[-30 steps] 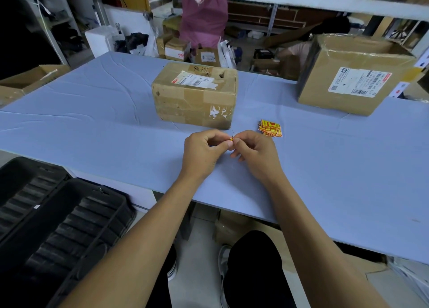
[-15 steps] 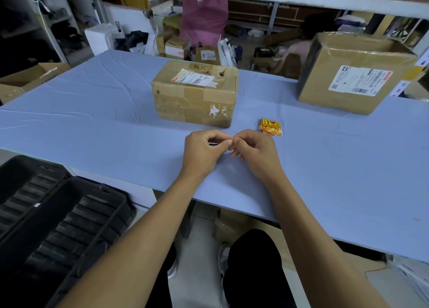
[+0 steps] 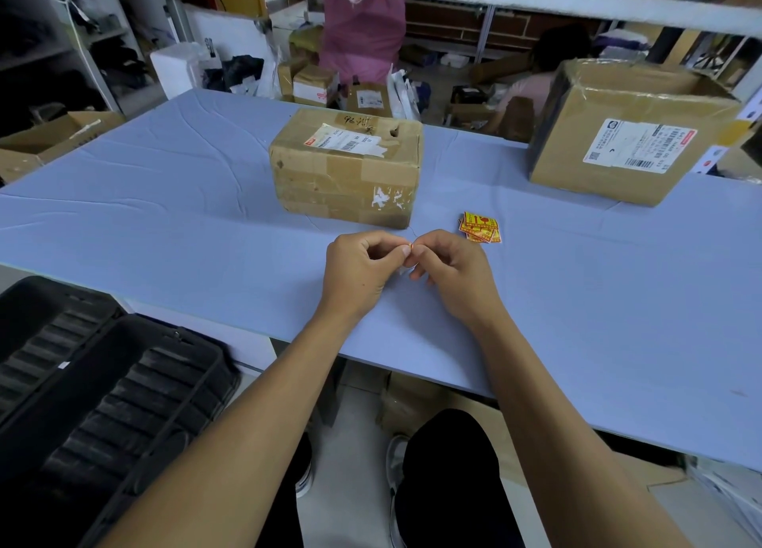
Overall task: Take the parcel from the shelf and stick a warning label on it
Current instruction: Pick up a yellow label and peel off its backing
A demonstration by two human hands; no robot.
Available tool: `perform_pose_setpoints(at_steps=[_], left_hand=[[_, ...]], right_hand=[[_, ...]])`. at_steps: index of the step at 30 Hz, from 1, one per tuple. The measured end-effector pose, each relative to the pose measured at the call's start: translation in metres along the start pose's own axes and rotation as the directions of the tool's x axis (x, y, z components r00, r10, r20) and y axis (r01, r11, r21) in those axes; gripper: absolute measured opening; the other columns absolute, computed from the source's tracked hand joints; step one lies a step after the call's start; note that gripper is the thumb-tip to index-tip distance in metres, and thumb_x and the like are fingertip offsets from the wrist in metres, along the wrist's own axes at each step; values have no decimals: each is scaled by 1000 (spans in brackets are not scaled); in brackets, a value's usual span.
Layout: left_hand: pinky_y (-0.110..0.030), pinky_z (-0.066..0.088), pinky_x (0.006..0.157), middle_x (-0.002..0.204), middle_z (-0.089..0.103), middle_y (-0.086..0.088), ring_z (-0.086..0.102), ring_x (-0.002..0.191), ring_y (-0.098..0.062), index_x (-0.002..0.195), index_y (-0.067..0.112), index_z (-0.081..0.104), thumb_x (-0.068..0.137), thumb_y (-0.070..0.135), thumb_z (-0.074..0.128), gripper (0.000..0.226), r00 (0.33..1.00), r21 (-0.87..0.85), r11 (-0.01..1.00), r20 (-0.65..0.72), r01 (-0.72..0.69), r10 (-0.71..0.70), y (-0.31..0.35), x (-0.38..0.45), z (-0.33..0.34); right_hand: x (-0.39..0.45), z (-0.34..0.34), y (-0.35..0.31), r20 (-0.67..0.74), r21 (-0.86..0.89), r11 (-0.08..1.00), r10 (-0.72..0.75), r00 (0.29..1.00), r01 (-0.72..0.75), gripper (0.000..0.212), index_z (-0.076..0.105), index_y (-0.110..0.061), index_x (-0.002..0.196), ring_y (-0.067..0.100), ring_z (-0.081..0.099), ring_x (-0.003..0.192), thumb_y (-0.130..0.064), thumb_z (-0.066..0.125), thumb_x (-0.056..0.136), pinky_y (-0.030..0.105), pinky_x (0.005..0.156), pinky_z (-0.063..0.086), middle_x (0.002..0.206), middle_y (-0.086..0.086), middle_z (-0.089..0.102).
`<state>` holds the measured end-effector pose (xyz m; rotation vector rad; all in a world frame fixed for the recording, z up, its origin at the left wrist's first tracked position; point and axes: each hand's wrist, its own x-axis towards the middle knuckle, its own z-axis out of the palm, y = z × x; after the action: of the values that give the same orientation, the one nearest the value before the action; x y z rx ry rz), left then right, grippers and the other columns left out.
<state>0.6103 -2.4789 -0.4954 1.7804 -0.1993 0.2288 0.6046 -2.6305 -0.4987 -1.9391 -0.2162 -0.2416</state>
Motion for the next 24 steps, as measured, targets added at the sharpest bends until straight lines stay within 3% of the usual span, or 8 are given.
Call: perform_pose_setpoints(at_steps=[10, 21, 24], left_hand=[[-18, 53, 68, 68, 73, 13, 68, 68, -2, 81, 17, 80, 83, 8, 74, 11, 1000, 19, 1000, -2, -16, 16, -2, 1, 0], [-12, 49, 65, 60, 70, 23, 65, 63, 6, 75, 26, 78, 81, 5, 74, 23, 999, 20, 999, -1, -38, 38, 1, -1, 0], [-12, 49, 65, 61, 70, 23, 66, 64, 6, 78, 20, 80, 81, 5, 75, 16, 999, 28, 999, -5, -33, 33, 1, -1, 1]], right_hand=[[-1, 1, -5, -22, 23, 999, 50, 999, -49, 22, 69, -13, 78, 13, 67, 62, -5, 54, 91, 19, 58, 47, 71, -3, 73], [-1, 0, -6, -26, 50, 997, 63, 998, -62, 20, 70, -6, 80, 10, 66, 58, -2, 54, 91, 15, 57, 46, 71, 2, 73], [-1, 0, -6, -27, 46, 998, 51, 998, -49, 20, 70, -4, 80, 5, 64, 56, -1, 54, 91, 12, 56, 44, 69, 1, 71]])
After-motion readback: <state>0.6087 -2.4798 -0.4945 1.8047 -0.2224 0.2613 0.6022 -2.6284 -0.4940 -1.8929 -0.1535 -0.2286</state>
